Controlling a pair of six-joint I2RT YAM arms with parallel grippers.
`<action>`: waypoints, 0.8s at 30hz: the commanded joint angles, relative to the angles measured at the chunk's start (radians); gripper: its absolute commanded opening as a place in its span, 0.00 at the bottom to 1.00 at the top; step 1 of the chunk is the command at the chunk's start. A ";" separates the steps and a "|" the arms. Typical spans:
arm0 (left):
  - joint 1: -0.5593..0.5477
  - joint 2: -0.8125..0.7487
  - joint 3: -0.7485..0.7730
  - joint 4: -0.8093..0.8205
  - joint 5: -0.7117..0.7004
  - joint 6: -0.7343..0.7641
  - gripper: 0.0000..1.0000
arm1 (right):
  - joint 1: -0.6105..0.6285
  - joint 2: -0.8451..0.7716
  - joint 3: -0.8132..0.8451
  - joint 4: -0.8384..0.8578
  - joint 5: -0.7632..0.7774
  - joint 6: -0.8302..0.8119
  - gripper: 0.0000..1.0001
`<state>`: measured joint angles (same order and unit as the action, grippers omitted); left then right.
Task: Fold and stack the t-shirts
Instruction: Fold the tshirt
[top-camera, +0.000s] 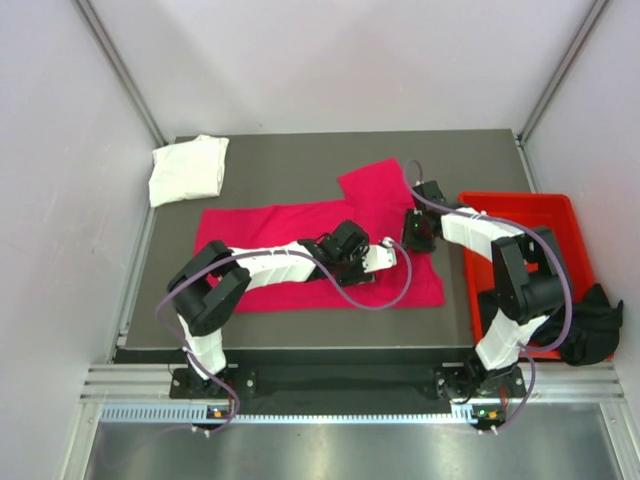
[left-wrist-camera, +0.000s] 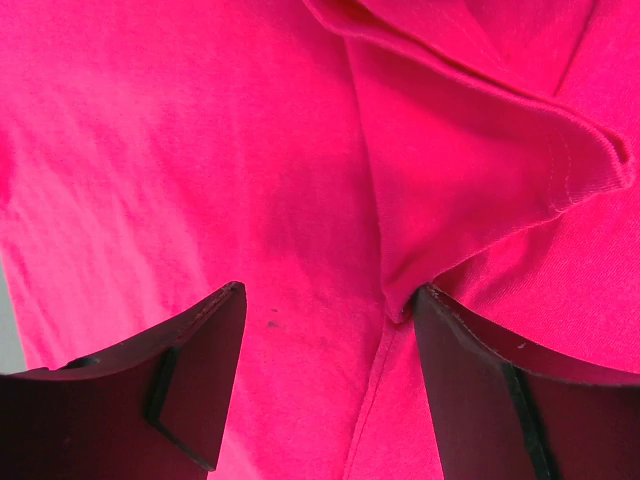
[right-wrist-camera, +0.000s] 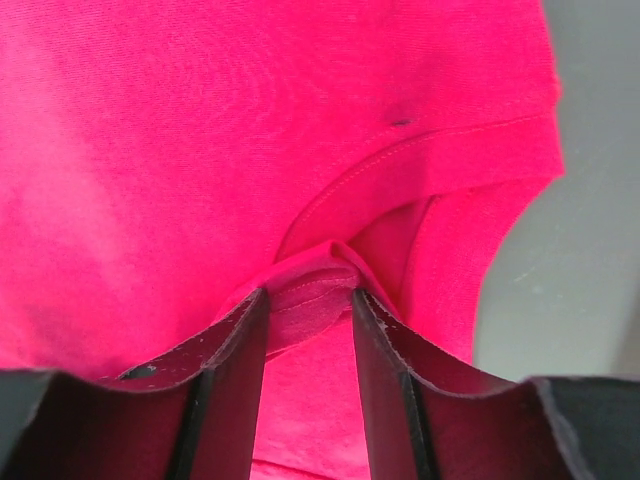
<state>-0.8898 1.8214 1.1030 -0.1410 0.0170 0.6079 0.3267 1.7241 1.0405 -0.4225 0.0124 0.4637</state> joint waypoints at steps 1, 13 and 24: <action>0.002 0.010 0.017 0.034 0.006 0.006 0.72 | 0.006 0.003 0.027 -0.033 0.081 -0.022 0.40; 0.002 0.010 0.024 0.037 0.004 0.003 0.72 | -0.052 -0.075 -0.002 -0.012 -0.008 -0.073 0.39; 0.002 0.004 0.014 0.037 0.000 0.004 0.72 | -0.066 -0.044 -0.051 0.041 -0.058 -0.068 0.23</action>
<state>-0.8898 1.8313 1.1034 -0.1371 0.0166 0.6079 0.2607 1.6886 1.0012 -0.4198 -0.0174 0.4000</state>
